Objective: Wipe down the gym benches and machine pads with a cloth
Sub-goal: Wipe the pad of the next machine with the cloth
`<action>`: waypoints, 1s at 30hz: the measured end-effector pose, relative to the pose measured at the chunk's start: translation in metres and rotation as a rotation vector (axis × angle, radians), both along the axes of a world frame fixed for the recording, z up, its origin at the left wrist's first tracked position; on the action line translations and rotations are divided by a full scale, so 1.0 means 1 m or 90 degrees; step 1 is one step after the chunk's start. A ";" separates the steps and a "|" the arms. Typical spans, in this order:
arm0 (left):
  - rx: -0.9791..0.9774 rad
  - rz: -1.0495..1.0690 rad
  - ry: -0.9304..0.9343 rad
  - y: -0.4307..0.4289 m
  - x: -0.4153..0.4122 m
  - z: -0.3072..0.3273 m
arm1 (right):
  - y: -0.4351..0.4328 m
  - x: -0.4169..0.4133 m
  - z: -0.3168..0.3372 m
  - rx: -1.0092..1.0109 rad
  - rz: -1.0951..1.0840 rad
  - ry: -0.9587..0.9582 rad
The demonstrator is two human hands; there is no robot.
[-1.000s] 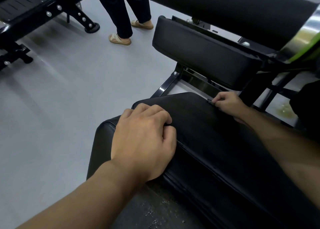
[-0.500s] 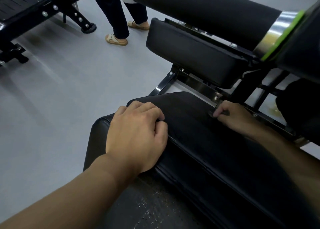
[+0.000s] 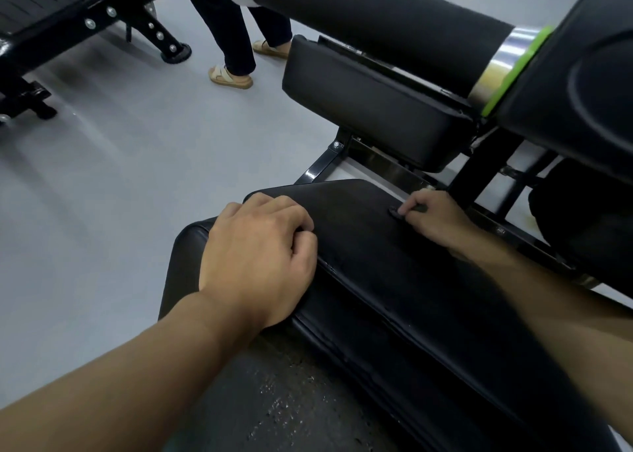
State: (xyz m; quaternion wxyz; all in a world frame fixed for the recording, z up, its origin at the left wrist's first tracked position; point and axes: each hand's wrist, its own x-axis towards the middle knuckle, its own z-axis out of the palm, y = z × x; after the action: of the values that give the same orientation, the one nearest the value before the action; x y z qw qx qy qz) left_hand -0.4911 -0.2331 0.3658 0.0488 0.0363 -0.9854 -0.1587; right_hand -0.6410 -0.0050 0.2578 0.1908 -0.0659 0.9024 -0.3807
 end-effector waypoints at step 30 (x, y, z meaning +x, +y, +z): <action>-0.001 -0.003 0.017 -0.001 0.000 -0.002 | -0.013 0.034 0.026 -0.106 0.097 0.065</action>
State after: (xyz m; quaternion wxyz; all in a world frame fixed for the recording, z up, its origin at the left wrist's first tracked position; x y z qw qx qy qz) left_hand -0.4912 -0.2341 0.3635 0.0616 0.0318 -0.9849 -0.1587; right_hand -0.6072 -0.0175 0.2841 0.1671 -0.1692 0.8685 -0.4349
